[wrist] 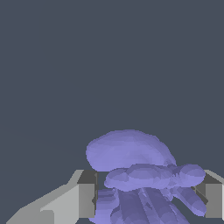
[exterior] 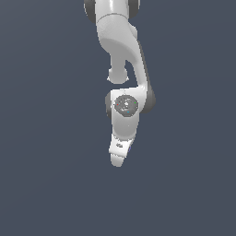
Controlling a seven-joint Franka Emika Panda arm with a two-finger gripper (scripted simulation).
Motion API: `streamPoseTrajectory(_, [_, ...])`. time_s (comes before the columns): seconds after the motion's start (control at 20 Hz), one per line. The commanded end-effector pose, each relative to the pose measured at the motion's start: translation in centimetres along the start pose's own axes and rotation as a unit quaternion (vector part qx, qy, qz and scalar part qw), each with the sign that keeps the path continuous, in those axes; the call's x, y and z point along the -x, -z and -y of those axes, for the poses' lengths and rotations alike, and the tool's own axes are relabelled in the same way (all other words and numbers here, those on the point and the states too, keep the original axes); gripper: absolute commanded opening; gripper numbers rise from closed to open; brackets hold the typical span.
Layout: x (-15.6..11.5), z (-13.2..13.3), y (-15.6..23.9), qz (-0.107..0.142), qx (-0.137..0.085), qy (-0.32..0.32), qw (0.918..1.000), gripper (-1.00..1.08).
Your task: Pick up the object and move it to a goal position.
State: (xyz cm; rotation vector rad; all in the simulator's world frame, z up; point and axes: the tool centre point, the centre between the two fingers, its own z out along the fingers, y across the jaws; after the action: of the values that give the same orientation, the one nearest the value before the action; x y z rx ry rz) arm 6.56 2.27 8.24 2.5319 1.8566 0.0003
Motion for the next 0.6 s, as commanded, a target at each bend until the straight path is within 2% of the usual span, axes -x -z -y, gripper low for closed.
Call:
streamPoseTrajectory(0.0, [0.1,0.9,1.5,0.000,0.001,0.000,1.0000,-1.00])
streamPoseTrajectory(0.55, [0.8,6.1,9.7,0.001,0.000,0.000,1.0000,-1.00])
